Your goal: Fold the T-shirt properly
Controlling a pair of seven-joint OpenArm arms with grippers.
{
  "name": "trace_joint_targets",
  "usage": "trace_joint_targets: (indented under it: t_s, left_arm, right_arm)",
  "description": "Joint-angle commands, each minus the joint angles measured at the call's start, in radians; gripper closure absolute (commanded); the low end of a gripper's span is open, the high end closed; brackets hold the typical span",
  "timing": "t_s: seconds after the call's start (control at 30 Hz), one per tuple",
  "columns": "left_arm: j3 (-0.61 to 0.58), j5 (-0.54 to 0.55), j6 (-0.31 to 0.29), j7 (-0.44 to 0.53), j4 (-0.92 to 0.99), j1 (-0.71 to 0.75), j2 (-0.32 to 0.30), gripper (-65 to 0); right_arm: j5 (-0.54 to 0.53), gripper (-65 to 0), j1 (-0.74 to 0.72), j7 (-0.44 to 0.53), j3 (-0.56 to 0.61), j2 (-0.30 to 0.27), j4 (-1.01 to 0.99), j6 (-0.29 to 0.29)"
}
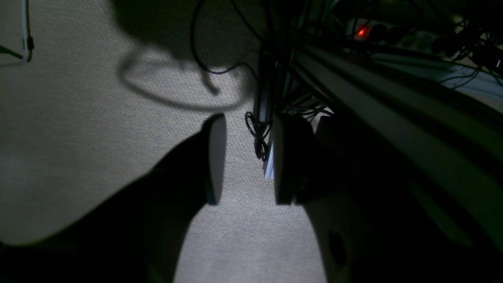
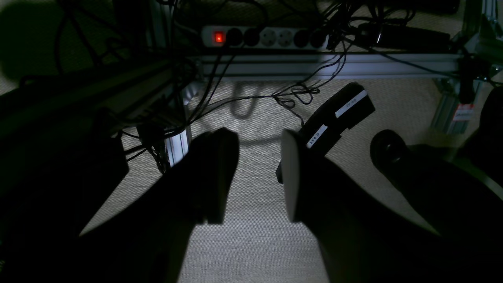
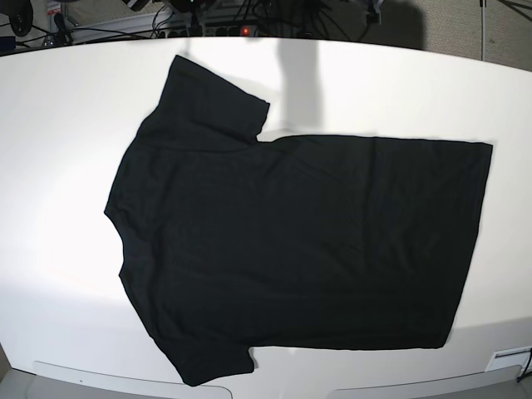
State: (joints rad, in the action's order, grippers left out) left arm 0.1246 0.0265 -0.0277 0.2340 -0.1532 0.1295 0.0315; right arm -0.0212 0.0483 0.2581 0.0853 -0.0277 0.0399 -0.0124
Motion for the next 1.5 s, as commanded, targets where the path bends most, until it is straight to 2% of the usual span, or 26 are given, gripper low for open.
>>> trace_joint_targets:
  t_s: [0.0,0.47,0.63,0.9,0.97,1.13,1.33,1.47]
  left_arm:
    - [-0.002,0.0,0.004,0.006,-0.015,0.019,0.006,-20.2]
    - [-0.002,-0.001,0.003,-0.044,-0.076,0.053,0.007,-20.2]
    - [-0.002,-0.068,-0.053,-0.081,-0.078,0.047,0.007,-20.2]
    - [-0.002,-0.08,-0.056,-0.084,-0.078,0.036,0.007,-20.2]
    - [-0.002,-0.081,-0.056,-0.084,-0.078,0.036,0.006,-20.2]
    - [-0.002,-0.143,-0.055,-0.083,-0.078,0.049,0.006,-20.2]
    - [-0.002,-0.143,-0.056,-0.085,-0.158,0.112,0.006,-20.2]
    - [-0.002,-0.144,-0.056,-0.092,-0.301,0.214,0.0,-20.2]
  right_arm:
    - [-0.002,-23.2,0.003,0.008,0.0,-0.003,0.0,-0.006]
    - [-0.002,-23.2,0.003,0.008,0.0,-0.003,0.0,-0.006]
    - [-0.001,-23.2,0.003,0.008,0.0,-0.003,0.0,-0.006]
    - [-0.001,-23.2,0.007,0.007,0.0,-0.006,0.003,-0.006]
    - [0.03,-23.2,0.022,0.007,0.0,-0.015,0.023,-0.006]
    - [0.124,-23.1,0.129,0.012,0.0,-0.052,0.147,-0.006]
    - [0.122,-23.1,0.309,0.014,0.0,-0.111,0.382,-0.011]
    - [0.122,-23.1,0.428,0.0,0.0,-0.151,0.539,-0.048]
